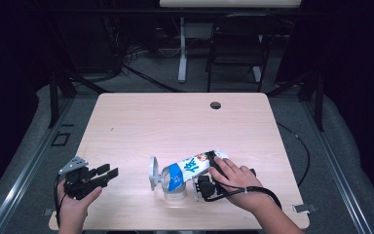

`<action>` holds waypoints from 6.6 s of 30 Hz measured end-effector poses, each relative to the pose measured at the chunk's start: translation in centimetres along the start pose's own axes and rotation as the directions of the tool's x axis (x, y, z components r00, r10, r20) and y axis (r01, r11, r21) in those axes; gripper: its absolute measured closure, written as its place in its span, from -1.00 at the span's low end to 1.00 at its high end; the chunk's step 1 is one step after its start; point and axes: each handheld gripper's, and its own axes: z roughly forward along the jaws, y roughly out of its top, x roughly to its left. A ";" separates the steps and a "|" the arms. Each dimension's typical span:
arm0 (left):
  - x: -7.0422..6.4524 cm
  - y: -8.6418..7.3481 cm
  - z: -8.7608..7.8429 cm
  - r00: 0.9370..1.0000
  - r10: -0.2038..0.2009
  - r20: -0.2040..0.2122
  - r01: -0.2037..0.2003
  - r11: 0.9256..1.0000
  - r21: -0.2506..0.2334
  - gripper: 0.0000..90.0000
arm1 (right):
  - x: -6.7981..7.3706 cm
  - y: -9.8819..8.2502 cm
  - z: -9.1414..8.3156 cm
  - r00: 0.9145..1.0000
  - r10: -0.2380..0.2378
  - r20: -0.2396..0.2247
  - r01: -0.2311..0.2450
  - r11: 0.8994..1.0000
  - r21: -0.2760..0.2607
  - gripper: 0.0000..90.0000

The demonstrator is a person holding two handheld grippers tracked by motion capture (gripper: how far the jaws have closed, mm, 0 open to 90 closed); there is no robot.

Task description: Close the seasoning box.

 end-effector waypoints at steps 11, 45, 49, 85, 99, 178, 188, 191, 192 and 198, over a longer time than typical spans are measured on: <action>0.1 -0.1 0.0 1.000 -0.003 -0.003 0.003 1.000 0.001 0.20 | -0.1 0.1 -0.1 1.000 -0.013 0.002 0.013 1.000 0.009 -0.02; 0.2 -0.1 0.1 1.000 -0.004 -0.003 0.004 1.000 0.006 0.20 | -0.1 0.0 0.0 1.000 -0.018 0.001 0.018 1.000 -0.008 -0.02; 0.2 -0.1 0.1 1.000 -0.006 -0.005 0.006 1.000 0.003 0.20 | -0.1 0.0 0.0 1.000 -0.022 0.002 0.022 1.000 -0.003 -0.02; 0.4 -0.2 0.0 1.000 -0.010 -0.007 0.010 1.000 0.002 0.20 | -0.3 0.2 -0.1 0.999 -0.046 0.002 0.046 0.999 0.003 -0.02; 0.4 -0.2 0.0 1.000 -0.009 -0.008 0.009 1.000 0.003 0.20 | -0.4 0.2 -0.1 0.999 -0.053 -0.004 0.053 0.999 0.008 -0.02; 0.6 -0.3 0.0 1.000 -0.018 -0.010 0.018 1.000 0.004 0.20 | -0.7 0.4 -0.2 0.995 -0.095 0.007 0.095 0.995 0.016 -0.01; 0.7 -0.4 0.0 1.000 -0.020 -0.010 0.020 1.000 0.008 0.20 | -0.7 0.4 -0.2 0.995 -0.099 0.009 0.099 0.995 0.014 -0.01; 0.7 -0.4 0.0 1.000 -0.019 -0.011 0.019 1.000 0.007 0.20 | -0.8 0.5 -0.3 0.994 -0.111 0.009 0.111 0.994 0.024 -0.01; 0.7 -0.4 0.0 1.000 -0.019 -0.011 0.019 1.000 0.007 0.20 | -0.8 0.5 -0.3 0.994 -0.111 0.009 0.110 0.994 0.024 -0.01; 0.7 -0.4 0.1 1.000 -0.021 -0.012 0.021 1.000 0.009 0.20 | -0.7 0.4 -0.1 0.995 -0.102 0.010 0.102 0.995 0.010 -0.01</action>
